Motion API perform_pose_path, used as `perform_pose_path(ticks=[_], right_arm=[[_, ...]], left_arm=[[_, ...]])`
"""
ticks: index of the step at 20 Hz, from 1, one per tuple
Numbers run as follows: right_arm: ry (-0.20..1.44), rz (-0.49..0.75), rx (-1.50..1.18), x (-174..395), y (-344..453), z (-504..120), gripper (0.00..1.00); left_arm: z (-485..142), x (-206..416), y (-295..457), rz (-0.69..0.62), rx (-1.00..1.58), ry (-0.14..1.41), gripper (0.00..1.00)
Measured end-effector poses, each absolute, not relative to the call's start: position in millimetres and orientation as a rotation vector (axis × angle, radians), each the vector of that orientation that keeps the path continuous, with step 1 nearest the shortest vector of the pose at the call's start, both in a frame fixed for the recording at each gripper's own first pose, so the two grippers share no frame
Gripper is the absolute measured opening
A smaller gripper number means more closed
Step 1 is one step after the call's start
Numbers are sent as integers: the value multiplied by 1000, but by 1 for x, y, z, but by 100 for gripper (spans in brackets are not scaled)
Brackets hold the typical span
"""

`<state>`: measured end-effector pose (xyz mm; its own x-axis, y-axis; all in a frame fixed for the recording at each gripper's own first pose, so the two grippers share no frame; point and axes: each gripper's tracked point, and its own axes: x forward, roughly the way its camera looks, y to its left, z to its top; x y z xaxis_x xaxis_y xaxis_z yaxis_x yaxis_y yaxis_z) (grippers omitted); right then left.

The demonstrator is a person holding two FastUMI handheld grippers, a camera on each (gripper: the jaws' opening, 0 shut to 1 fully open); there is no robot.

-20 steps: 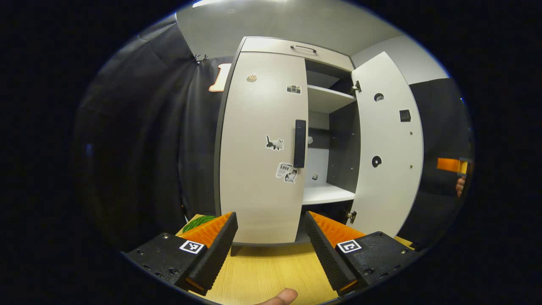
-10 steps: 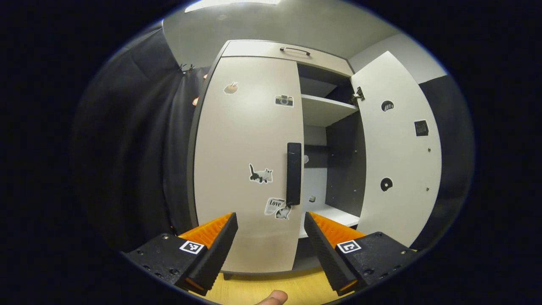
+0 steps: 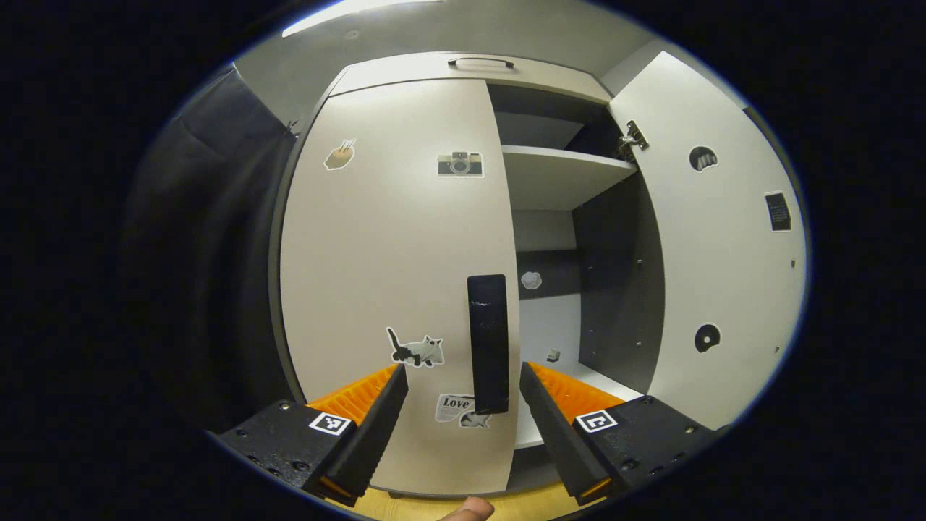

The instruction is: Open the right door of the double-door shoe cabinet with the right hand, and open the left door with the left hand.

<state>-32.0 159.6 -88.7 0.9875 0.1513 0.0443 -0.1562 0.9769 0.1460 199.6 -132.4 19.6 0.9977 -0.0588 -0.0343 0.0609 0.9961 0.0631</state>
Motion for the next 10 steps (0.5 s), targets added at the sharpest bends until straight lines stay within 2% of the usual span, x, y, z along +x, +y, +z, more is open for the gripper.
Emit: perform_pose_path(ticks=[2,6,7,8,9,10], right_arm=[[-39,128,139,-33,151,-91,99],[-43,104,149,-34,138,-92,99],[-42,103,155,-34,136,-94,99],[-40,102,159,-34,134,-94,99],[-38,100,161,-34,131,-96,99],[-36,99,161,-33,129,-97,99]], left_arm=[[22,213,-134,-43,53,30,97],[17,233,-143,-47,58,49,88],[17,237,-147,-55,67,45,81],[18,241,-148,-55,76,42,78],[18,243,-150,-54,77,44,68],[20,243,-149,-42,83,47,64]])
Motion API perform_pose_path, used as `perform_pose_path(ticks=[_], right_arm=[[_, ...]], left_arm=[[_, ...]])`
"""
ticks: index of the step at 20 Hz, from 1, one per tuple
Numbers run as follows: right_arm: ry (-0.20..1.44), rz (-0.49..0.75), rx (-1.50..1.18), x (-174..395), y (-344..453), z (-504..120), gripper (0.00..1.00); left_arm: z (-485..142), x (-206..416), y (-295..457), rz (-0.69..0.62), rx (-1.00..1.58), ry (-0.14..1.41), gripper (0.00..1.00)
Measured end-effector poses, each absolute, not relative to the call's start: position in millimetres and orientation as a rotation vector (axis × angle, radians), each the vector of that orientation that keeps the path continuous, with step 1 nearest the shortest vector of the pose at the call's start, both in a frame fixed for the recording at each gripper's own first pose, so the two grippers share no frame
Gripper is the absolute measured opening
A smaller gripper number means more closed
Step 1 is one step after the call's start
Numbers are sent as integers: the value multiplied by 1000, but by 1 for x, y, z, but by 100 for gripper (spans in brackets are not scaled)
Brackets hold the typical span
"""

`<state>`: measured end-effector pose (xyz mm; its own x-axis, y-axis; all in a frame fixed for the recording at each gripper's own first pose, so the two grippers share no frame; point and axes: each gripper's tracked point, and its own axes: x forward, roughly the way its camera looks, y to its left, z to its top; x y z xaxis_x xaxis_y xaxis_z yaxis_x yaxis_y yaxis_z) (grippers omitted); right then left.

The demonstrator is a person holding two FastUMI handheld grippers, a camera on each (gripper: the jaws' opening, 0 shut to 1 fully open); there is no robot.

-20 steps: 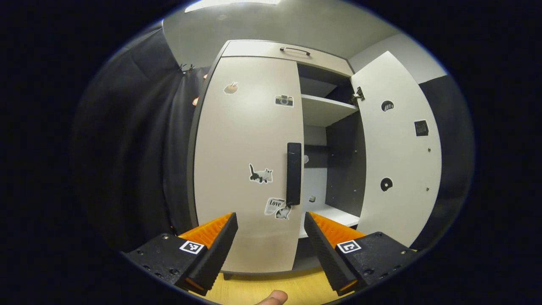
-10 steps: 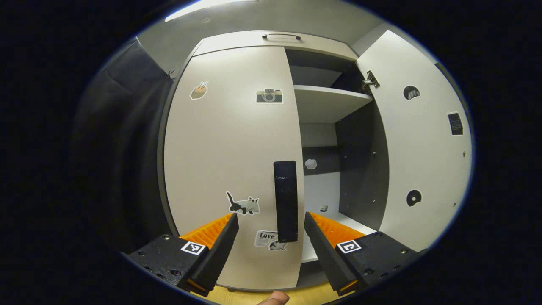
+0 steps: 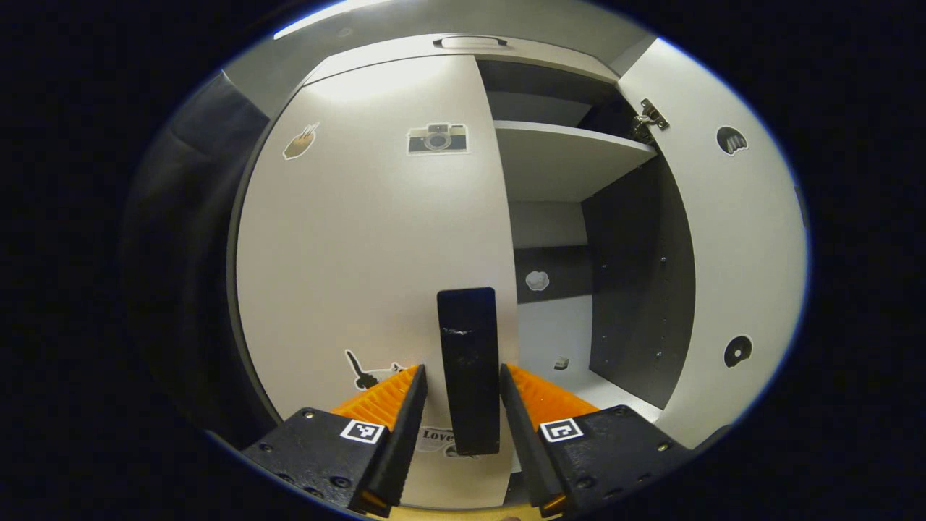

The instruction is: Open the right door of the double-door shoe cabinet with the right hand, and open the left door with the left hand.

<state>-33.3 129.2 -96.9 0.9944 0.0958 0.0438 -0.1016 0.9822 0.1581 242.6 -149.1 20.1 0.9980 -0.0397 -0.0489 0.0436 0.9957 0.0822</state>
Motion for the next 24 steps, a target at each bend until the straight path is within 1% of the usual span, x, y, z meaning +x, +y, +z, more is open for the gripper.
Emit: perform_pose_path(ticks=[1,2,3,4,5,6,8,14,15,16,17,24], right_arm=[[-33,97,162,-32,128,-99,99],[-30,94,164,-32,125,-100,99],[-27,93,167,-32,124,-101,99],[-25,96,167,-32,125,-101,99],[-23,99,164,-33,126,-102,99],[-25,103,159,-35,127,-101,99],[-27,109,154,-35,129,-99,99],[-22,110,137,-35,129,-103,99],[-23,109,137,-34,127,-104,99],[-22,108,138,-34,127,-104,99],[-21,106,141,-34,125,-105,99],[-18,79,121,-35,124,-107,99]], left_arm=[[20,246,-148,-29,92,42,59],[20,246,-151,-26,93,51,57],[19,246,-155,-26,100,58,46],[19,247,-153,-15,106,69,42],[17,247,-153,-8,102,85,34],[18,247,-153,-9,90,94,34],[15,245,-153,-22,77,119,30],[15,230,-152,-59,61,134,22],[17,225,-151,-74,59,132,23],[17,219,-151,-91,54,132,23],[18,214,-149,-112,52,134,20],[24,160,-128,-209,46,149,20]])
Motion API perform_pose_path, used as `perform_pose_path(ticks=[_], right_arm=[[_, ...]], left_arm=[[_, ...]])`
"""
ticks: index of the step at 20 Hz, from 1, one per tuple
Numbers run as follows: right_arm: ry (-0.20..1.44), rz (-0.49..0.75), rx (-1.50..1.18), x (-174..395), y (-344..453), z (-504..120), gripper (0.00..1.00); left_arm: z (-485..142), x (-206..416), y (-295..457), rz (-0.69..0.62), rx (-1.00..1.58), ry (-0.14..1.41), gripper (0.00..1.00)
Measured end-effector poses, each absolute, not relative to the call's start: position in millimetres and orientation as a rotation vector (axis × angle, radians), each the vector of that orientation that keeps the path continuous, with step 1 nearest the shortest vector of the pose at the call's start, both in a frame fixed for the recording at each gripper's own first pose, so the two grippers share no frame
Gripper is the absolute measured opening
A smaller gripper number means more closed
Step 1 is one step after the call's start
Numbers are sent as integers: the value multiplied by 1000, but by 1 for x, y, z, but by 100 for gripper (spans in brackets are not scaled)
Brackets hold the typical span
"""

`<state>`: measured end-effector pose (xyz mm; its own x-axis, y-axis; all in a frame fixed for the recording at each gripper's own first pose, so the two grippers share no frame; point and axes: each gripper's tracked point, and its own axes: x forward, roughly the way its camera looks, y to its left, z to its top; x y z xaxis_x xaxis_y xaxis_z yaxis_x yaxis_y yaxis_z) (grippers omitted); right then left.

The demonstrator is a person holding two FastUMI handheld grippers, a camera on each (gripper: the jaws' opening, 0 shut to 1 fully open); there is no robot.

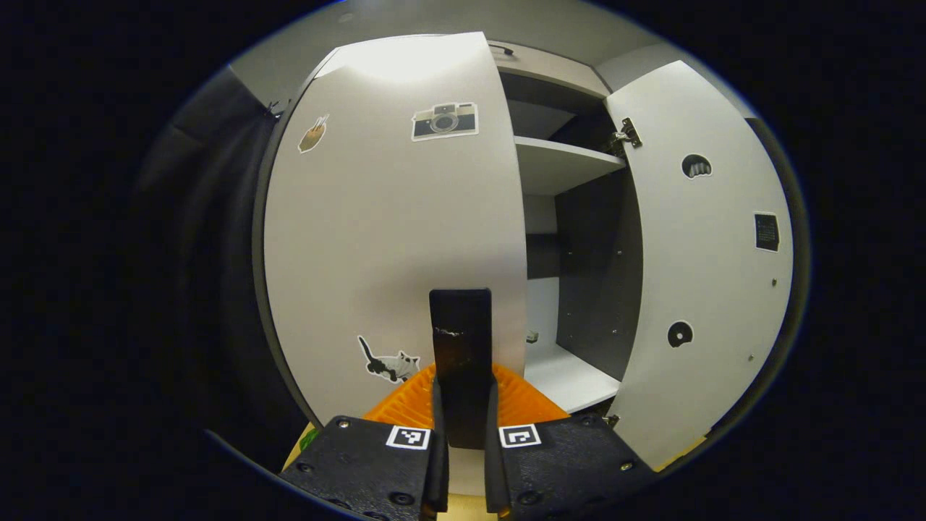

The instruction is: Open the right door of the double-door shoe cabinet with the right hand, and open the left door with the left hand.

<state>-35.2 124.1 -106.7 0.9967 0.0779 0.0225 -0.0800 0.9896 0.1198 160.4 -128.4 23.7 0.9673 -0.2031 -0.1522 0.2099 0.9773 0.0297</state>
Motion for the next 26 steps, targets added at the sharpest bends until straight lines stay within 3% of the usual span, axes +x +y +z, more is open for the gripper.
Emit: perform_pose_path(ticks=[2,3,15,18,22,25,26], right_arm=[[-16,75,114,-35,127,-106,96],[-15,75,116,-35,128,-107,99],[-2,84,136,-31,143,-109,99],[10,90,136,-28,150,-112,96],[14,106,128,-27,165,-111,99],[12,120,115,-28,176,-111,96],[11,124,115,-29,180,-110,99]], left_arm=[[26,150,-123,-231,51,143,21],[26,142,-118,-238,51,144,21],[39,74,-33,-209,82,118,19],[40,65,-5,-182,86,114,15],[45,59,32,-155,68,108,9],[45,59,57,-129,64,107,4],[44,59,65,-114,68,105,3]])
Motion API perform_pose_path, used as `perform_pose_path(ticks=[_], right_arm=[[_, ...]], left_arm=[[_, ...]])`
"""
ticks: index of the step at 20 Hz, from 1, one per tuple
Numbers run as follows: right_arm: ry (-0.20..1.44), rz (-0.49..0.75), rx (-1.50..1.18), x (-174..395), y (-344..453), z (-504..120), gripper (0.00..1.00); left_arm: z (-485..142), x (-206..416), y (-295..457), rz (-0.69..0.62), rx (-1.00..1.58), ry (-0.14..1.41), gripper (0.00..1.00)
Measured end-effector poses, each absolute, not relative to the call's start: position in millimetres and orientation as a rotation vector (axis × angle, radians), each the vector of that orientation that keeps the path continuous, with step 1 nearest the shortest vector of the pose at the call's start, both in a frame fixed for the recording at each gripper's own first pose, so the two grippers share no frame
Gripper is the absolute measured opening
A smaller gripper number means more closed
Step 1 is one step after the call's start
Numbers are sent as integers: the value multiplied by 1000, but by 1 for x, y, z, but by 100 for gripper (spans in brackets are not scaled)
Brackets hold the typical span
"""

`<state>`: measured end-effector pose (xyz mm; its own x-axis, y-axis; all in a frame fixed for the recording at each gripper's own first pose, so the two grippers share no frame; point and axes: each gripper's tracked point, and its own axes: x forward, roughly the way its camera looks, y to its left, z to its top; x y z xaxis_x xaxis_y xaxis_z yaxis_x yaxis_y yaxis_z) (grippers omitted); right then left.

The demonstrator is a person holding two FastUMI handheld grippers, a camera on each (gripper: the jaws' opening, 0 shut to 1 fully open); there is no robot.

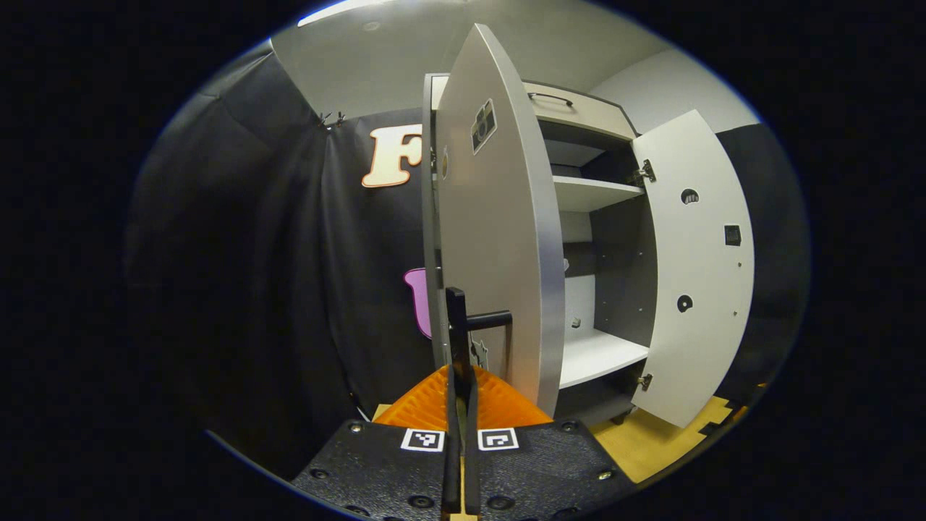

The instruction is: Open the right door of the double-door shoe cabinet with the right hand, and open the left door with the left hand.

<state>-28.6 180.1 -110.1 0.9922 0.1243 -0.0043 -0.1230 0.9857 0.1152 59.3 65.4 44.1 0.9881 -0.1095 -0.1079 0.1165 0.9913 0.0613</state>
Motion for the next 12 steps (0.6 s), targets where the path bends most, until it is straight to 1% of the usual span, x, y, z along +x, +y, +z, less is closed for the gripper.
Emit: perform_pose_path(ticks=[1,3,4,5,6,7,8,11,12], right_arm=[[12,128,115,-28,184,-110,100],[13,132,111,-28,188,-109,100],[13,133,110,-28,190,-109,96],[14,133,110,-27,191,-109,99],[15,132,109,-27,191,-109,99],[15,131,108,-28,193,-110,96],[14,131,107,-28,195,-108,99],[9,137,110,-29,197,-108,99],[8,138,111,-30,198,-108,99]], left_arm=[[44,60,74,-98,74,102,0],[44,59,90,-76,67,99,0],[46,57,92,-91,44,96,0],[48,53,87,-118,19,91,0],[47,51,87,-127,13,96,0],[45,52,89,-133,21,95,0],[44,52,89,-127,32,96,1],[46,44,89,-115,57,91,1],[45,42,90,-117,59,90,3]])
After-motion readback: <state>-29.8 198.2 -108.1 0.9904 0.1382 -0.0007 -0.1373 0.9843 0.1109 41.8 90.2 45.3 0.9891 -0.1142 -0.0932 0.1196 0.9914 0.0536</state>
